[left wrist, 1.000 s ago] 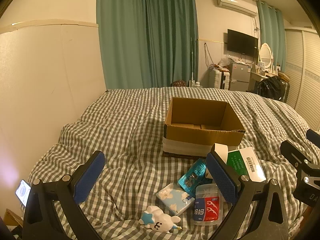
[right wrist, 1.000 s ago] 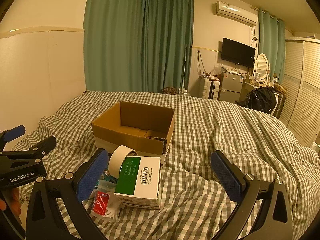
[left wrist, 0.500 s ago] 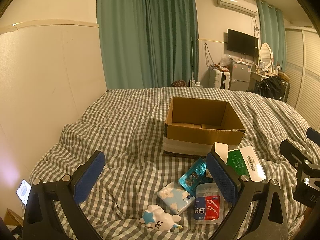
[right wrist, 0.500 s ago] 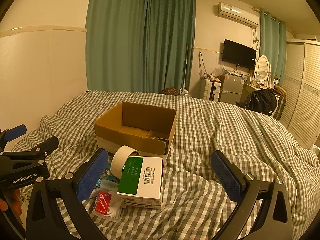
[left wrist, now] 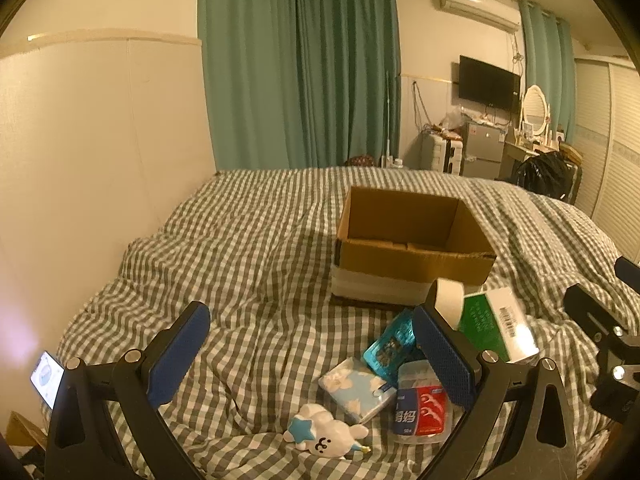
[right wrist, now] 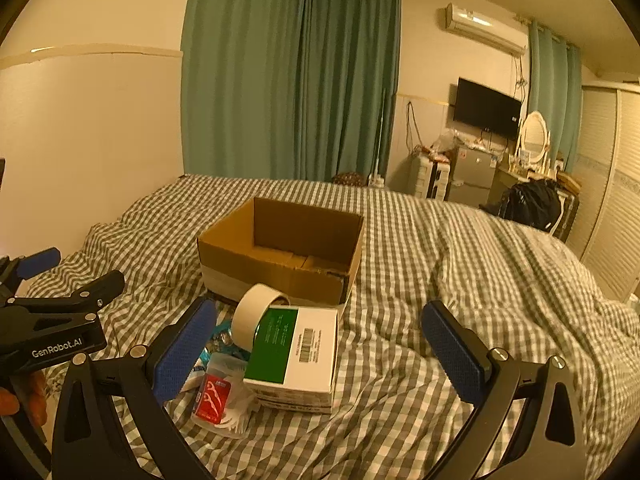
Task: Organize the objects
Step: 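Move both grippers toward the items beside the cardboard box, then grasp the white plush toy with the left gripper while the right grasps the green medicine box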
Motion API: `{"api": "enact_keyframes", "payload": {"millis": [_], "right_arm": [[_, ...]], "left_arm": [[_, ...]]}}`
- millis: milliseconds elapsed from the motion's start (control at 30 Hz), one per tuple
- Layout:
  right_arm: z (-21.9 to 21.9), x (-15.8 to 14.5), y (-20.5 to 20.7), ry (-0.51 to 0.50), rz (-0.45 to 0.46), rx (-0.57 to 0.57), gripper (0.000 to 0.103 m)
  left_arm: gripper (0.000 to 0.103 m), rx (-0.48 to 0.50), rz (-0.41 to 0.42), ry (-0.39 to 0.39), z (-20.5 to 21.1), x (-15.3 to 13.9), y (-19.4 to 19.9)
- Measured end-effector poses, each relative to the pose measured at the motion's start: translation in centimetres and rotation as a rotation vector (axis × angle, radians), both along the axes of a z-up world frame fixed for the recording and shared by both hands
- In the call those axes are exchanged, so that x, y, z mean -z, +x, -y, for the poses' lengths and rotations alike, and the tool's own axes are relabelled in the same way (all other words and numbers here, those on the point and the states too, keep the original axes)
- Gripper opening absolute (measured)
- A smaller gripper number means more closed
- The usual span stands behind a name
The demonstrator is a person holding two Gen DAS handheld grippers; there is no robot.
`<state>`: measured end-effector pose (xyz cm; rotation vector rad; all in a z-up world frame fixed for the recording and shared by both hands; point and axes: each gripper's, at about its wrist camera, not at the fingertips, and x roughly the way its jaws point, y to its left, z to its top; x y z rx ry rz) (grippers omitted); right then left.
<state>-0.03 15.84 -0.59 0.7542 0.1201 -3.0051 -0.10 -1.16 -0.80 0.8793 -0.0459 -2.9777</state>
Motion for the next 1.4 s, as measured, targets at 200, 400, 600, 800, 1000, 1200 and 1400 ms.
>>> {"api": "enact_keyframes", "payload": {"millis": [200, 400, 600, 800, 1000, 1200, 1400], "right_arm": [[-0.2, 3.1, -1.9, -0.007, 0.1, 0.006, 0.103], [0.4, 6.3, -4.0, 0.008, 0.2, 0.0, 0.103], [1.7, 8.7, -6.1, -0.011, 0.265, -0.032, 0.103], [1.8, 10.6, -6.9, 0.013, 0.316, -0.012, 0.086], [0.7, 10.2, -6.4, -0.028, 0.315, -0.012, 0.08], [0.9, 8.4, -4.8, -0.016, 0.289, -0.034, 0.079], [0.9, 5.6, -3.0, -0.01, 0.233, -0.04, 0.078]], "left_arm": [[0.103, -0.056, 0.166, -0.027, 1.5, 4.5, -2.2], [0.097, -0.07, 0.308, -0.001, 2.1, 9.2, -2.9], [0.092, -0.034, 0.396, 0.0, 1.4, 11.9, -2.8], [0.092, 0.025, 0.441, -0.003, 0.2, 13.1, -2.8], [0.059, 0.101, 0.508, 0.112, 0.7, 14.2, -3.6], [0.052, 0.112, 0.482, 0.099, 0.4, 12.9, -2.6], [0.052, 0.106, 0.411, 0.073, 0.3, 9.8, -1.6]]}}
